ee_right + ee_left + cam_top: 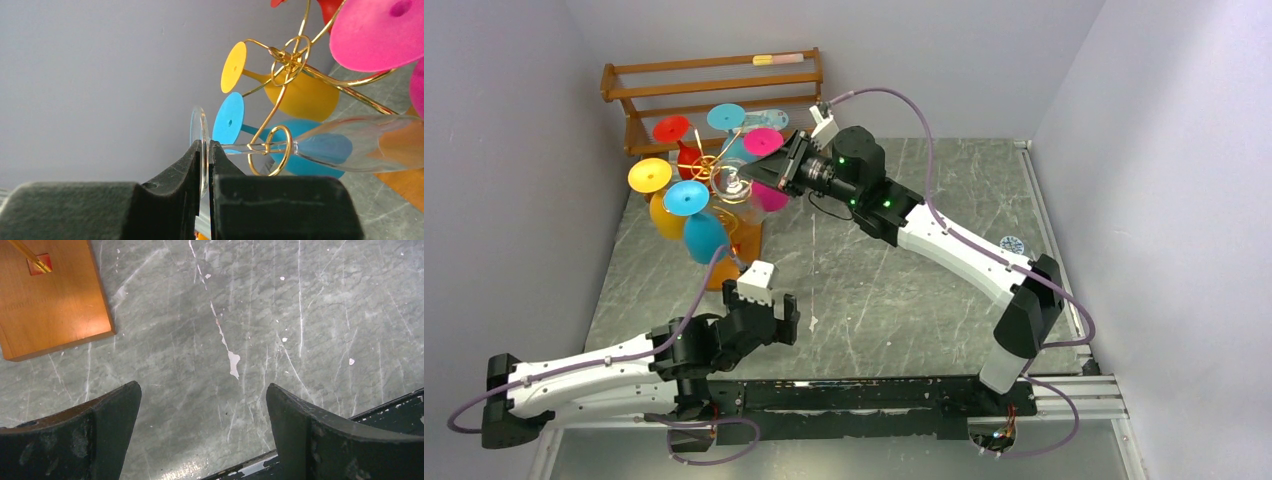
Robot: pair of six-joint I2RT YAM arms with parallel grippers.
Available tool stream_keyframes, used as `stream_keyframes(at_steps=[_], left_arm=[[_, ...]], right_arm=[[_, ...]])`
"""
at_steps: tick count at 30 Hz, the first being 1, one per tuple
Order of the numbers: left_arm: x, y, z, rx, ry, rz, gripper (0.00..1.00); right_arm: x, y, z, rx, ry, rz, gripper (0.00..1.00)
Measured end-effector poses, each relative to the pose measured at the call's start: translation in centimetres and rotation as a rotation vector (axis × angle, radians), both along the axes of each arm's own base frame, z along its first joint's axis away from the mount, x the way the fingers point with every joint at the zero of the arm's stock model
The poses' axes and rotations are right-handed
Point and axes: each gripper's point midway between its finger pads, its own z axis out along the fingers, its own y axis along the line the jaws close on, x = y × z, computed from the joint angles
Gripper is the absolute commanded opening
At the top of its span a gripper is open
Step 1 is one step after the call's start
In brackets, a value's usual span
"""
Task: Take the wine glass off the wine glass rack
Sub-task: Pick up the wine glass from the wine rack.
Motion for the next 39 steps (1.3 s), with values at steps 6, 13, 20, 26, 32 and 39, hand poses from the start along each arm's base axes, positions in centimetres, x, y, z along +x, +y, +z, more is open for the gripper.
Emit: stream_keyframes(at_steps=[6, 13, 20, 26, 32, 39], left_arm=[[0.0, 0.1, 0.2, -0.007, -0.004, 0.002, 1.00], [0.1, -0.1, -0.4, 0.022, 0.005, 0.001, 1.00], [0.2, -0.5, -0.5, 0.039, 0.008, 0.002, 1.00], [0.3, -0.9, -0.8, 0.050, 0.011, -0.003, 1.00], [0.4, -1.2, -0.4, 0.038, 0.007, -0.003, 1.00], [0.2, -1.2, 0.4, -0.005, 0.001, -0.011, 1.00]], right_arm=[[0.1, 0.2, -1.5, -0.051, 0.037, -0.025, 0.00], [0.0, 0.5, -3.2, -0.102, 0.063, -0.031, 0.00], [-0.9, 0.9, -3.8, -0.123, 0.058, -0.013, 0.00], [-0.5, 1.0, -3.4, -0.137, 0.042, -0.026, 0.00], [0.0, 1.6, -3.3, -0.129, 0.045, -0.034, 0.00], [1.3, 1.8, -4.3, -0.129, 0.085, -0.090, 0.00]])
